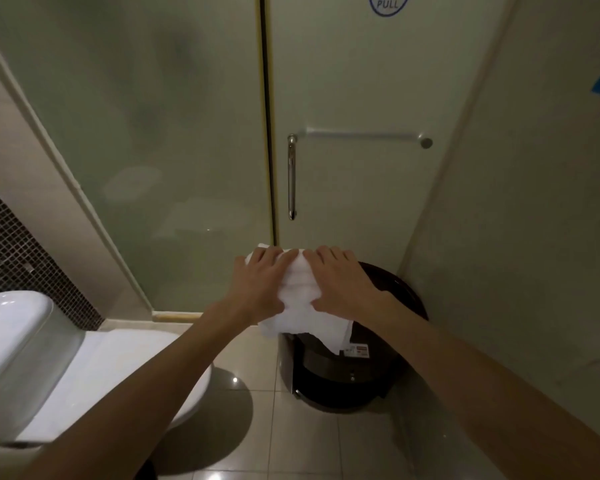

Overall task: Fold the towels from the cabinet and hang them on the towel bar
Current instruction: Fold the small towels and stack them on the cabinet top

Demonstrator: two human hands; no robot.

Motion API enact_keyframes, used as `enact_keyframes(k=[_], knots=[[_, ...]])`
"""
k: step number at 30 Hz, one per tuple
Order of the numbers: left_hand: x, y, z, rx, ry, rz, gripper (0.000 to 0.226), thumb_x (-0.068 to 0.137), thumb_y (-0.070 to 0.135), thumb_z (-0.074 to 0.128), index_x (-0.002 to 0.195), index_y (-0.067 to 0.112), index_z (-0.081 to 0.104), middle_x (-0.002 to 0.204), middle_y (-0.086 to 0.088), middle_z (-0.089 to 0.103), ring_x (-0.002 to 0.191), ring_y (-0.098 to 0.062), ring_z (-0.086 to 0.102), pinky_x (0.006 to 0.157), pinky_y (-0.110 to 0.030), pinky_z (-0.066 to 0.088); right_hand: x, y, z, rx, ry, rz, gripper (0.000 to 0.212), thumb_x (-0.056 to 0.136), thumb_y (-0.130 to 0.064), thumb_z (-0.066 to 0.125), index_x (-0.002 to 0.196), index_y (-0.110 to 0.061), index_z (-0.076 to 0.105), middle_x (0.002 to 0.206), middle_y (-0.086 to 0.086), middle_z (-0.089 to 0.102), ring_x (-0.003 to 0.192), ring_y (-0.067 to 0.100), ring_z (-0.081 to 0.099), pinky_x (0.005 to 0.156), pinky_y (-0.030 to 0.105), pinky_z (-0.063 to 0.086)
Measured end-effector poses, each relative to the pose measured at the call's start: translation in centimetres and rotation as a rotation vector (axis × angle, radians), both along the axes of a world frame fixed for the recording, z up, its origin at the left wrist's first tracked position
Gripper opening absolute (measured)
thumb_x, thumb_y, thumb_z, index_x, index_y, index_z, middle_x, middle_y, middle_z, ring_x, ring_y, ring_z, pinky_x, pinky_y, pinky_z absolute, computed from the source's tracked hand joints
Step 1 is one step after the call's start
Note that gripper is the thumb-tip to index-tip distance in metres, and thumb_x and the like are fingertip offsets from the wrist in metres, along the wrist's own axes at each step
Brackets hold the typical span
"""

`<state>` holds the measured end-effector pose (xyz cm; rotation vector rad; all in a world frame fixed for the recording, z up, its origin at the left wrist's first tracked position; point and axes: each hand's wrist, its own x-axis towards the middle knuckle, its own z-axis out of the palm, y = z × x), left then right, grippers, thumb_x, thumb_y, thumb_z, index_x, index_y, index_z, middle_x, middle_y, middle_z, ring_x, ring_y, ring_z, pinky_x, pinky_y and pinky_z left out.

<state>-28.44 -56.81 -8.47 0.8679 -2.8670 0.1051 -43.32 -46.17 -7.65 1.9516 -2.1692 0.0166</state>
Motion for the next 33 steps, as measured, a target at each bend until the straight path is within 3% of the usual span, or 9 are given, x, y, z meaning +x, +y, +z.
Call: enact_keyframes(k=[14, 33], knots=[[1.6, -5.3, -1.6, 0.09, 0.012, 0.078, 0.096, 0.063, 0.033, 0.073, 0.145, 0.027, 0.024, 0.14, -0.001, 0.038, 0.125, -0.024, 0.034, 0.093, -0.039, 0.034, 0.0, -7.5, -1.4, 0.079, -0.082, 0.138, 0.076, 0.078, -0.041, 0.065, 0.14, -0.012, 0.031, 0.128, 0.01, 0.047, 0.112, 0.026, 0.047, 0.099, 0.039, 0.036], [2.8, -11.3, -3.3, 0.118, -0.018, 0.703, 0.091, 0.063, 0.037, 0.07, 0.143, 0.027, 0.029, 0.134, -0.002, 0.044, 0.118, -0.026, 0.041, 0.085, -0.04, 0.038, -1.0, -25.0, -4.0, 0.181, -0.116, 0.776, 0.079, 0.073, -0.043, 0.066, 0.139, -0.015, 0.034, 0.125, 0.009, 0.047, 0.11, 0.027, 0.047, 0.092, 0.041, 0.038]])
